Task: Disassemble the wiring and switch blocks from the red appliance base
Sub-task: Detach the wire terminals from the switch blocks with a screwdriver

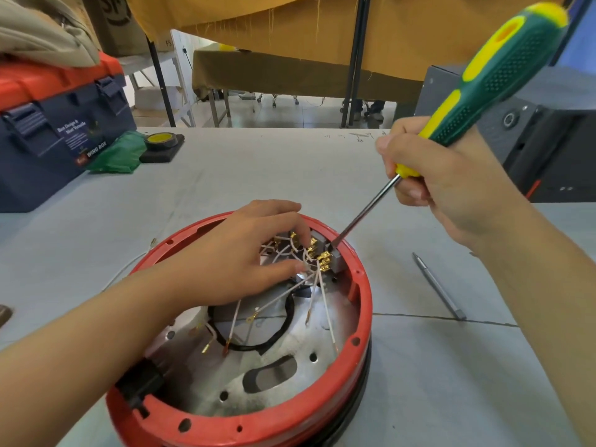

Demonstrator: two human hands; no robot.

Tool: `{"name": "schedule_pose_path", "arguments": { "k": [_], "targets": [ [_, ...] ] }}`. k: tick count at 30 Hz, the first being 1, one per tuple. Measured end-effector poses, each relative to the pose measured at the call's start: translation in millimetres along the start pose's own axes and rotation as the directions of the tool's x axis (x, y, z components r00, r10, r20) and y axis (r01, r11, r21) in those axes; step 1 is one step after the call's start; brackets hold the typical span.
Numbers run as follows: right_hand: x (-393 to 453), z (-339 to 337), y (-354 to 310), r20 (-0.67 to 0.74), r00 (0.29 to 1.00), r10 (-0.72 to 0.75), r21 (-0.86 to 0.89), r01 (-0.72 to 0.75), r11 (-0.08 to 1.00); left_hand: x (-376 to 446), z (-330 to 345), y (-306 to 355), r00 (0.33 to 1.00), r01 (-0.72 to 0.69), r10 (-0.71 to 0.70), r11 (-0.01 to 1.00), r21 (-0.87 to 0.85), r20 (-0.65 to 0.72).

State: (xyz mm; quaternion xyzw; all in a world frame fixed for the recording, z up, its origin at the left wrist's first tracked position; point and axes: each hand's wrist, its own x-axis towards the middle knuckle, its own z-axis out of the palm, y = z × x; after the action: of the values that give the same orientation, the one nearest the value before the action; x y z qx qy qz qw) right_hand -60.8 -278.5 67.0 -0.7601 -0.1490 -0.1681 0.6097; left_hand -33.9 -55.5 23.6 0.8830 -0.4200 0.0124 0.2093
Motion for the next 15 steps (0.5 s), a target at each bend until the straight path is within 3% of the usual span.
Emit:
{"name": "schedule_pose_path", "arguments": {
  "k": [15],
  "targets": [
    [25,20,-18,0.152,0.988,-0.004,-0.220,0.038,0.975,0,2,2,0.999,-0.044,0.044,0.999,-0.002,-0.030]
  ]
}}
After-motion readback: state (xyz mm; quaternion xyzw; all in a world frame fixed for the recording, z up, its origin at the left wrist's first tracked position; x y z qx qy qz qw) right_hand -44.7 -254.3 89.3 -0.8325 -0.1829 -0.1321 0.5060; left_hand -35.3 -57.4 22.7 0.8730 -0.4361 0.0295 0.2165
